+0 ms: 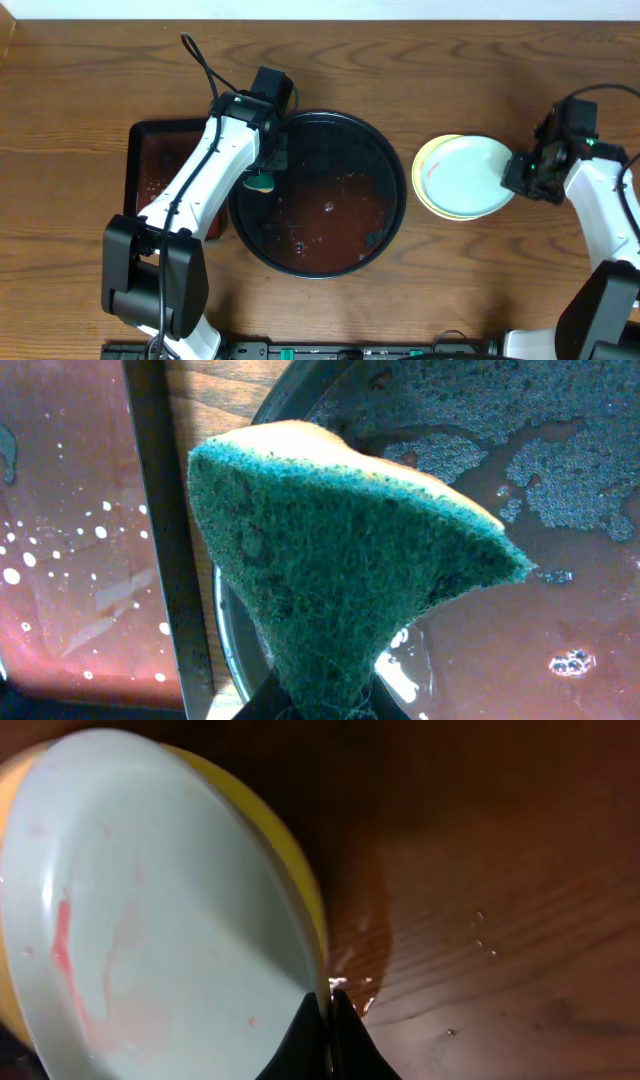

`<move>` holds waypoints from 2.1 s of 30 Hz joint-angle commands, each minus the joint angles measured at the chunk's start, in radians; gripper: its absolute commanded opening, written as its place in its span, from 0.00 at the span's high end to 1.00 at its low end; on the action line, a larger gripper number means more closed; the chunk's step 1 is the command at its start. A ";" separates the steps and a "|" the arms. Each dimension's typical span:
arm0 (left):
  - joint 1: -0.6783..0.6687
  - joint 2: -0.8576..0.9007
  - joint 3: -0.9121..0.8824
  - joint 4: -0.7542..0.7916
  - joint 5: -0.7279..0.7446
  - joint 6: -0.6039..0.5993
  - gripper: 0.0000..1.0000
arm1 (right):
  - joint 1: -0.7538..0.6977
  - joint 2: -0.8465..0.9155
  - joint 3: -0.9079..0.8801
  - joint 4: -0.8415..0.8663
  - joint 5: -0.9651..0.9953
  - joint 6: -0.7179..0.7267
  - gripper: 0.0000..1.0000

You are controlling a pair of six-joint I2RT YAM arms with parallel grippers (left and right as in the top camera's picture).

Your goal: Clean dirty plates on tray and stack at the side

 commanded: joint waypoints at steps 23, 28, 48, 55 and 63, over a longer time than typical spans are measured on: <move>0.407 -0.095 0.032 -0.077 -0.008 0.283 0.92 | 0.198 -0.019 0.026 0.044 -0.227 -0.082 0.06; 0.458 -0.025 -0.003 -0.039 -0.008 0.292 0.92 | 0.246 -0.019 0.026 0.045 -0.203 -0.081 0.01; 0.439 0.013 0.052 -0.093 -0.008 0.288 0.48 | 0.256 -0.107 0.114 -0.078 -0.292 -0.129 0.01; 0.380 -0.198 0.056 -0.092 -0.008 0.261 0.25 | 0.256 -0.287 0.249 -0.191 -0.224 -0.134 0.01; 0.376 -0.276 0.056 -0.093 -0.008 0.262 0.24 | 0.256 -0.571 0.320 -0.255 -0.137 -0.133 0.01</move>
